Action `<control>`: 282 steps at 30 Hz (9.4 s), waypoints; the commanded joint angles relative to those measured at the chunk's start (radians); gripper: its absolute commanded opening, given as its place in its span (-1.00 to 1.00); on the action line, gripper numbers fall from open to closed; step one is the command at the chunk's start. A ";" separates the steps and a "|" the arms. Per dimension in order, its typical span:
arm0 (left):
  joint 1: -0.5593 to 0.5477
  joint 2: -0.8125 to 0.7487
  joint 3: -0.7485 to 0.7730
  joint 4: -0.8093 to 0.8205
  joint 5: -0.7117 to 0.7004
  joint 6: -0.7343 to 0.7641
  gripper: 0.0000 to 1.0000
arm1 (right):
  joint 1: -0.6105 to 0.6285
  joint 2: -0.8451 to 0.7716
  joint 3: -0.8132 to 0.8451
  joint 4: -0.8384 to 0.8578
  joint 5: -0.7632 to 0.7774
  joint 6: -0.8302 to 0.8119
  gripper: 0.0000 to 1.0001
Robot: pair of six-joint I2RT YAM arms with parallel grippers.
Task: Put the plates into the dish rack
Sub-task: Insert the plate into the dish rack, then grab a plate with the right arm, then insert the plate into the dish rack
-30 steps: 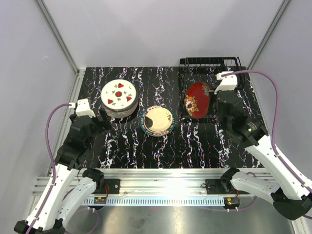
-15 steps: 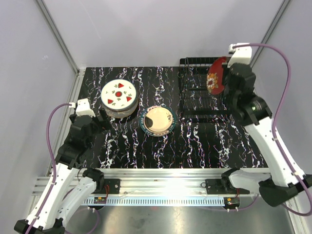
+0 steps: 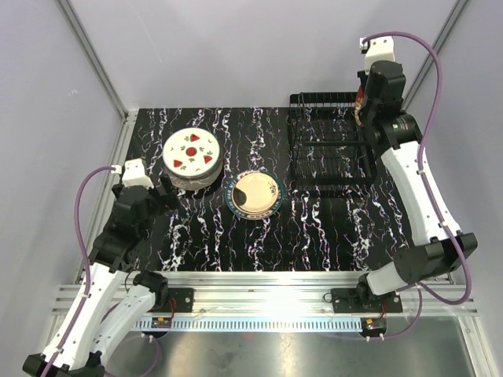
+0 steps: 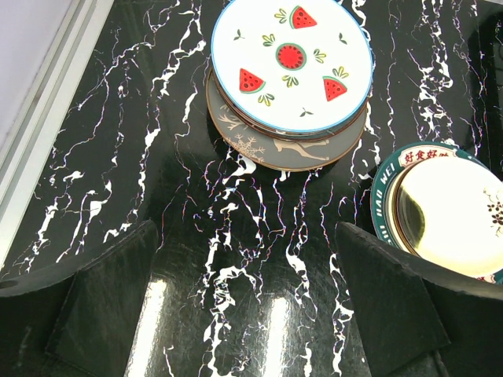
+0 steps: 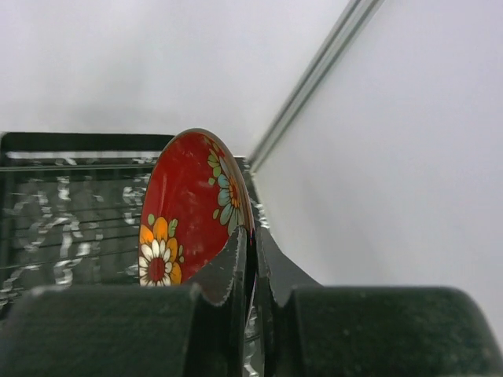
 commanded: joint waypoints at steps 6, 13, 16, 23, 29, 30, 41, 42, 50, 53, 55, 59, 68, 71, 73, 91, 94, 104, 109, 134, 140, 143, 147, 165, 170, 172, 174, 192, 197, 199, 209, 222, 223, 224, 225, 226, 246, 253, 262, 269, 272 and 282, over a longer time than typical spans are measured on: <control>-0.036 -0.013 0.004 0.043 -0.028 0.001 0.98 | -0.062 0.028 0.074 0.192 -0.017 -0.230 -1.00; -0.061 -0.002 0.005 0.037 -0.044 0.001 0.98 | -0.096 0.051 0.042 0.241 -0.032 -0.291 -1.00; -0.069 0.006 0.007 0.038 -0.048 0.003 0.98 | -0.113 0.042 0.001 0.265 -0.067 -0.311 -1.00; -0.070 0.018 0.008 0.038 -0.052 0.004 0.98 | -0.119 0.027 -0.110 0.356 -0.090 -0.385 -1.00; -0.070 0.024 0.008 0.035 -0.054 0.006 0.98 | -0.119 -0.004 -0.231 0.486 -0.153 -0.489 -1.00; -0.072 0.027 0.007 0.035 -0.054 0.006 0.98 | -0.119 -0.008 -0.248 0.506 -0.172 -0.501 -1.00; -0.070 0.036 0.007 0.037 -0.052 0.007 0.98 | -0.145 0.004 -0.215 0.520 -0.176 -0.521 -1.00; -0.070 0.036 0.007 0.035 -0.051 0.007 0.98 | -0.145 0.005 -0.204 0.516 -0.178 -0.523 -1.00; -0.070 0.042 0.008 0.038 -0.048 0.007 0.98 | -0.156 0.005 -0.222 0.546 -0.181 -0.561 -1.00; -0.070 0.046 0.007 0.040 -0.040 0.009 0.98 | -0.159 0.005 -0.207 0.546 -0.189 -0.554 -1.00; -0.070 0.046 0.008 0.038 -0.043 0.009 0.98 | -0.157 0.008 -0.201 0.540 -0.192 -0.563 -1.00; -0.070 0.052 0.008 0.040 -0.040 0.010 0.98 | -0.163 -0.001 -0.214 0.548 -0.199 -0.574 -1.00; -0.070 0.059 0.008 0.038 -0.034 0.012 0.98 | -0.183 -0.030 -0.270 0.565 -0.195 -0.552 -1.00; -0.070 0.058 0.008 0.040 -0.029 0.012 0.98 | -0.189 -0.042 -0.262 0.545 -0.215 -0.523 -1.00; -0.070 0.058 0.007 0.040 -0.029 0.012 0.98 | -0.191 -0.048 -0.270 0.537 -0.219 -0.517 -1.00; -0.070 0.062 0.005 0.041 -0.026 0.012 0.98 | -0.189 -0.039 -0.356 0.512 -0.255 -0.426 -1.00; -0.070 0.062 0.007 0.041 -0.026 0.012 0.98 | -0.189 -0.031 -0.353 0.509 -0.242 -0.419 -0.97; -0.070 0.067 0.007 0.041 -0.025 0.013 0.98 | -0.189 -0.018 -0.300 0.456 -0.225 -0.379 -0.55; -0.070 0.069 0.005 0.041 -0.025 0.013 0.98 | -0.189 -0.012 -0.277 0.437 -0.212 -0.367 -0.43; -0.070 0.092 0.011 0.037 -0.069 0.024 0.98 | -0.189 -0.324 -0.236 0.009 -0.770 0.572 0.31; -0.070 0.084 0.013 0.046 -0.077 0.017 0.98 | -0.188 -0.498 -0.596 0.152 -0.837 0.886 0.09; -0.070 0.104 0.036 0.049 -0.061 -0.005 0.98 | -0.182 -0.538 -0.723 0.170 -0.926 0.996 -0.09; -0.070 0.194 0.149 -0.003 -0.032 -0.052 0.98 | -0.124 -0.614 -0.892 0.187 -0.908 1.063 -0.12; -0.069 0.296 0.208 0.204 -0.009 0.129 0.98 | 0.384 -0.339 -1.255 0.688 -0.483 1.195 -0.08; -0.072 0.265 0.176 0.179 -0.043 0.109 0.98 | 0.403 -0.133 -1.183 0.761 -0.439 1.233 -0.08; -0.073 0.239 0.159 0.191 -0.038 0.105 0.98 | 0.407 -0.087 -1.163 0.775 -0.425 1.246 -0.08; -0.076 0.231 0.156 0.196 -0.048 0.106 0.98 | 0.410 -0.030 -1.132 0.792 -0.422 1.243 -0.08; -0.090 0.227 0.166 0.178 -0.064 0.116 0.98 | 0.410 0.163 -0.988 0.681 -0.340 1.256 -0.11; -0.092 0.222 0.165 0.179 -0.057 0.116 0.98 | 0.410 0.185 -0.974 0.687 -0.336 1.255 -0.19; -0.092 0.222 0.165 0.181 -0.054 0.115 0.98 | 0.410 0.188 -0.968 0.686 -0.339 1.255 -0.34; -0.095 0.222 0.165 0.179 -0.044 0.113 0.98 | 0.410 0.159 -0.949 0.588 -0.298 1.237 -0.74; -0.095 0.230 0.166 0.176 -0.040 0.112 0.98 | 0.409 0.030 -0.968 0.506 -0.247 1.201 -0.86; -0.095 0.228 0.166 0.176 -0.040 0.112 0.98 | 0.412 0.022 -0.963 0.497 -0.244 1.189 -0.87; -0.095 0.230 0.166 0.176 -0.041 0.112 0.98 | 0.410 0.010 -0.960 0.494 -0.245 1.183 -0.87; -0.095 0.228 0.166 0.178 -0.041 0.113 0.98 | 0.410 0.005 -0.955 0.492 -0.247 1.178 -0.88; -0.095 0.228 0.165 0.178 -0.041 0.113 0.98 | 0.410 0.001 -0.946 0.482 -0.253 1.165 -0.90; -0.096 0.225 0.166 0.176 -0.048 0.113 0.98 | 0.418 -0.318 -0.859 0.267 -0.437 0.778 -1.00; -0.096 0.222 0.166 0.173 -0.046 0.112 0.98 | 0.418 -0.516 -0.715 0.014 -0.451 0.623 -1.00; -0.096 0.223 0.168 0.173 -0.043 0.109 0.98 | 0.418 -0.613 -0.439 -0.187 -0.164 0.442 -1.00; -0.096 0.225 0.168 0.173 -0.041 0.109 0.98 | 0.418 -0.524 -0.368 -0.126 0.139 0.238 -1.00; -0.096 0.223 0.166 0.173 -0.040 0.107 0.98 | 0.417 -0.475 -0.340 -0.014 0.224 0.140 -1.00; -0.107 0.225 0.165 0.173 -0.028 0.102 0.98 | 0.279 -0.354 -0.340 0.256 0.279 -0.054 -1.00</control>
